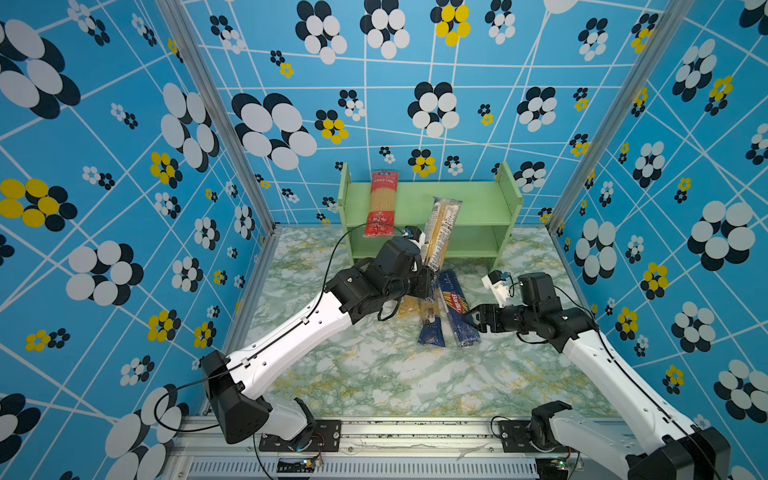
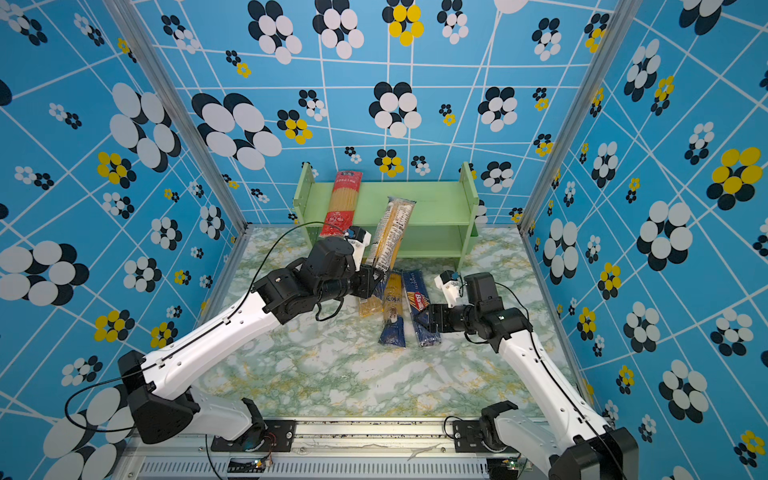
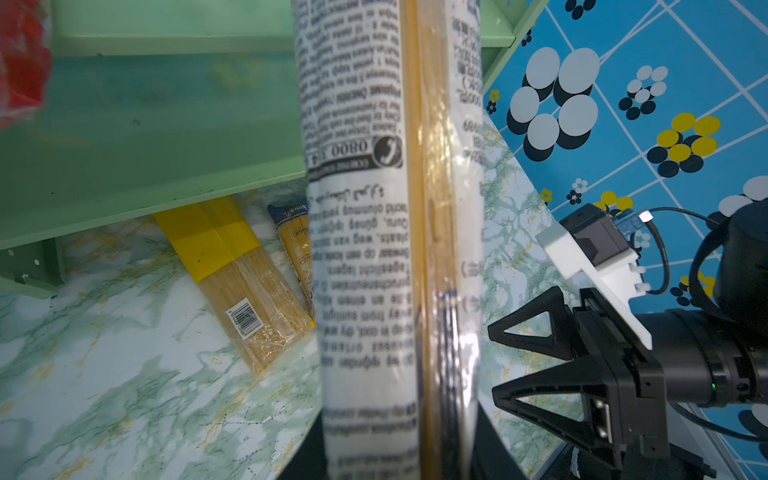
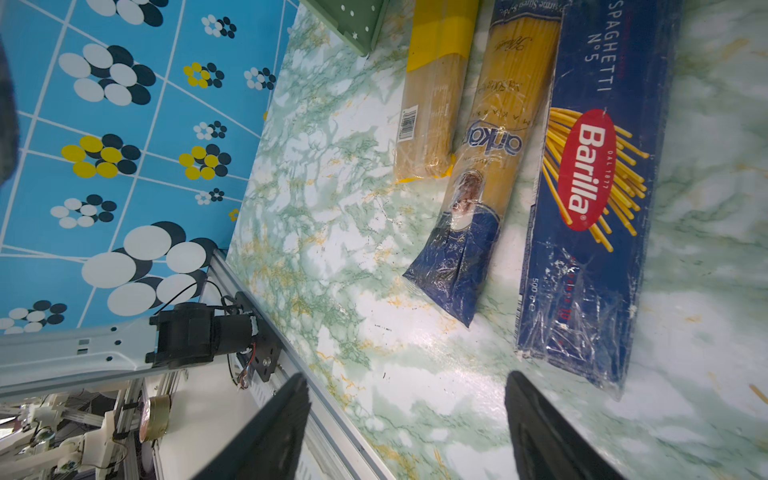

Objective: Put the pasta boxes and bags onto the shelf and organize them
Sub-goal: 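Carry the upright bag with the left gripper over the shelf's upper tier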

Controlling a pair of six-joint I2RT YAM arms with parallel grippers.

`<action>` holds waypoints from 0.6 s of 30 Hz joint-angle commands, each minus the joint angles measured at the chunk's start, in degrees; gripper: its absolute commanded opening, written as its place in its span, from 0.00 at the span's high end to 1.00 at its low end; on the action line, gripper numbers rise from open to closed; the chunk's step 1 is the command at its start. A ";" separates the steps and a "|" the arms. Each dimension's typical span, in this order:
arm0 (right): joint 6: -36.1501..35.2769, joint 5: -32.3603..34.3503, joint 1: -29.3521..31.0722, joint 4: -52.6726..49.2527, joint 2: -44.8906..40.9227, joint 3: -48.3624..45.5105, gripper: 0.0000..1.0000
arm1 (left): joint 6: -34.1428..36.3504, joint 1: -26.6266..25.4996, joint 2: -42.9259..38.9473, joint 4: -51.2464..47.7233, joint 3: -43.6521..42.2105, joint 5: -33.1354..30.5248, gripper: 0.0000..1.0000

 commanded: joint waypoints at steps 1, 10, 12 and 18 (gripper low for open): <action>-2.60 -5.00 -0.43 0.35 -1.11 1.10 0.24 | 0.31 1.84 0.03 11.19 5.11 2.92 1.00; -4.51 -6.48 -0.43 -1.40 -1.68 2.30 0.23 | -0.13 4.50 4.60 12.46 8.95 6.37 1.00; -4.71 -6.05 -0.41 -2.01 -1.20 2.80 0.23 | -0.27 4.94 5.17 12.82 9.43 6.69 1.00; -4.85 -4.96 -0.39 -2.90 0.22 3.54 0.23 | -0.56 5.97 6.83 13.32 11.00 7.25 1.00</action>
